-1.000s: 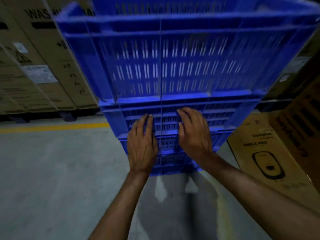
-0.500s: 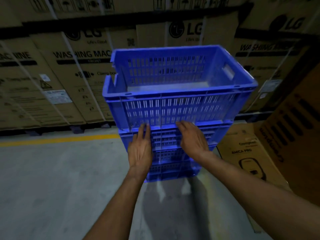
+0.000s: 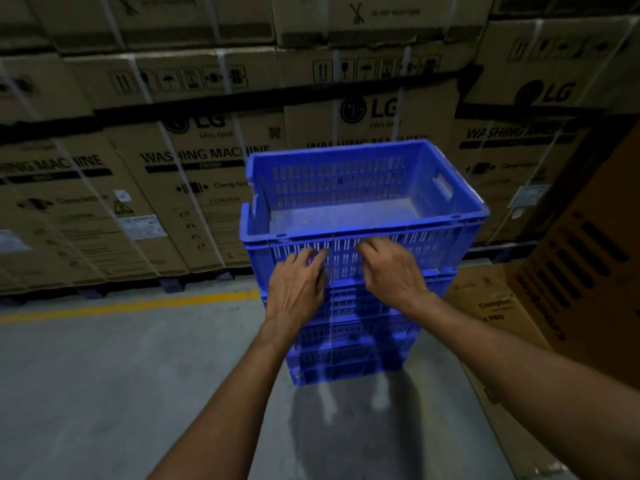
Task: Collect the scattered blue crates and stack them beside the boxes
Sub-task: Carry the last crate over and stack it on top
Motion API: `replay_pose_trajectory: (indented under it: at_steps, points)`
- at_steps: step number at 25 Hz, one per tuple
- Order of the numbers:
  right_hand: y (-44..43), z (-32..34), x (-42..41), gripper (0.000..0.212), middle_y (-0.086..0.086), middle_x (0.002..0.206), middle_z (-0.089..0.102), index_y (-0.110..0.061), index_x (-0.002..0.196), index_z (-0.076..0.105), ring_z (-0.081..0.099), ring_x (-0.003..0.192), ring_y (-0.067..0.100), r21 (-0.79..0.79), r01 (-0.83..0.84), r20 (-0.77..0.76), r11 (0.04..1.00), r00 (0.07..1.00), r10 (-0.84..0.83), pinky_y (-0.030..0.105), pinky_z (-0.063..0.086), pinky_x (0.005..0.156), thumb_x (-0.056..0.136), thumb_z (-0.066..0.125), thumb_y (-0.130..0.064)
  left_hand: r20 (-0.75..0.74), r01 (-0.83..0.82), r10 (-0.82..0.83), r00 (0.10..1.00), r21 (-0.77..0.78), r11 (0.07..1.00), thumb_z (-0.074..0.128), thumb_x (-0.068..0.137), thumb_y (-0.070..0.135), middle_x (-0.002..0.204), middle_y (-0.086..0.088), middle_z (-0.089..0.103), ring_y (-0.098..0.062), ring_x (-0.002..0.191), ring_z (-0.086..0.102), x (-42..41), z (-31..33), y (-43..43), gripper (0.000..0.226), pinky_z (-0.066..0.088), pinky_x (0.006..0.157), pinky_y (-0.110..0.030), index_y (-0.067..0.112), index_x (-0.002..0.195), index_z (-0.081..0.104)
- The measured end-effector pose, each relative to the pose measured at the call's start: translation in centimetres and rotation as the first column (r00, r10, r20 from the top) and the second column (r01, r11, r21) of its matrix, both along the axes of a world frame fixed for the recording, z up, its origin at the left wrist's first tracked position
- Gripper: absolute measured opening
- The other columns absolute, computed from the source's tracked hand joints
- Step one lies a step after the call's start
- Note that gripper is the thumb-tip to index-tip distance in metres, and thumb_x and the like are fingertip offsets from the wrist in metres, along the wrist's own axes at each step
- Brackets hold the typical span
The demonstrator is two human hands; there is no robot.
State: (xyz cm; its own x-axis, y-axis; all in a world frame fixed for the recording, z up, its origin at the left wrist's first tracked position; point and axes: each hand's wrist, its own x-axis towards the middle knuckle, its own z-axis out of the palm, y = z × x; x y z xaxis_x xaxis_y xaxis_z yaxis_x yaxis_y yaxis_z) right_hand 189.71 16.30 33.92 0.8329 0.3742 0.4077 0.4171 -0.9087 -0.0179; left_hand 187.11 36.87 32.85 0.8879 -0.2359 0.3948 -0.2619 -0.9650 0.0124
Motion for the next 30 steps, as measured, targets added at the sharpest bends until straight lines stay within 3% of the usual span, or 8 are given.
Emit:
replay_pose_trajectory:
  at_steps: [5,9,12,16,19,24,27,30]
  points:
    - [1.9,3.6,2.6,0.03,0.004,0.097,0.056,-0.017,0.102,0.056,0.048,0.085,0.026,0.033,0.051,-0.025,0.998,0.998,-0.051,0.04,0.043,0.071,0.107,0.034,-0.037,0.056,-0.067,0.069,0.996,-0.043,0.997,0.035,0.105,0.046,0.094,0.0,0.058,-0.024,0.084,0.055,2.1,3.1,-0.2,0.034,0.041,0.075,-0.036,0.023,0.113,0.058]
    - [0.6,5.5,5.0,0.036,0.002,0.081,0.063,-0.018,0.087,0.062,0.056,0.085,0.027,0.181,0.174,-0.021,0.968,0.985,-0.173,0.035,0.038,0.059,0.103,0.042,-0.044,0.243,-0.155,0.206,0.948,-0.214,0.965,0.046,0.101,0.043,0.094,-0.004,0.058,-0.027,0.087,0.053,4.6,5.9,0.3,0.027,0.041,0.072,-0.04,0.02,0.101,0.06]
    - [-0.9,6.4,11.1,0.041,0.008,0.125,0.06,-0.022,0.126,0.06,0.05,0.121,0.032,0.078,0.23,-0.467,0.97,0.868,-0.168,0.047,0.049,0.09,0.095,0.054,-0.048,-0.079,-0.499,0.503,0.861,-0.323,0.804,0.054,0.091,0.046,0.12,-0.009,0.06,-0.034,0.113,0.052,9.6,7.5,4.1,0.038,0.043,0.09,-0.045,0.026,0.122,0.061]
    - [5.3,3.7,19.1,0.098,0.006,0.167,0.008,-0.034,0.159,0.01,0.019,0.15,0.036,-0.124,-0.205,-0.851,0.971,0.525,0.002,0.056,0.03,0.115,0.084,0.068,-0.058,-0.545,-0.619,0.409,0.732,-0.28,0.734,0.056,0.087,0.04,0.15,-0.006,0.041,-0.038,0.125,0.051,11.9,5.8,7.2,0.057,0.044,0.102,-0.047,0.033,0.143,0.045]
    - [9.7,-1.8,22.8,0.1,0.0,0.165,-0.021,-0.045,0.155,-0.01,-0.011,0.152,0.041,-0.24,-0.384,-0.911,0.892,0.405,-0.071,0.064,0.013,0.117,0.089,0.064,-0.054,-0.574,-0.611,0.342,0.743,-0.374,0.698,0.059,0.087,0.028,0.143,-0.008,0.048,-0.038,0.116,0.058,12.5,6.2,7.2,0.054,0.051,0.096,-0.042,0.031,0.141,0.051]
    - [10.7,-6.2,22.8,0.079,0.001,0.159,-0.035,-0.046,0.152,-0.02,-0.02,0.147,0.047,-0.435,-0.485,-0.862,0.758,0.468,-0.195,0.062,0.02,0.111,0.107,0.037,-0.015,-0.51,-0.598,0.357,0.782,-0.453,0.661,0.056,0.084,0.017,0.134,-0.004,0.055,-0.036,0.108,0.06,12.1,5.3,7.9,0.041,0.049,0.085,-0.038,0.032,0.122,0.065]
    - [11.9,-4.0,22.7,0.078,0.003,0.164,-0.025,-0.042,0.156,-0.009,-0.011,0.15,0.044,-0.417,-0.455,-0.865,0.787,0.464,-0.19,0.059,0.023,0.111,0.105,0.043,-0.013,-0.521,-0.603,0.364,0.772,-0.419,0.679,0.055,0.086,0.02,0.132,-0.004,0.055,-0.035,0.106,0.061,12.7,5.5,7.6,0.032,0.047,0.082,-0.035,0.029,0.115,0.066]
    - [11.8,1.5,19.5,0.049,0.012,0.144,0.053,-0.012,0.14,0.055,0.048,0.134,0.036,-0.07,-0.21,-0.914,0.975,0.405,0.022,0.045,0.042,0.105,0.098,0.059,-0.037,-0.499,-0.596,0.398,0.77,-0.338,0.729,0.055,0.091,0.032,0.156,-0.004,0.033,-0.034,0.128,0.051,11.6,5.4,8.1,0.036,0.045,0.098,-0.041,0.029,0.126,0.062]
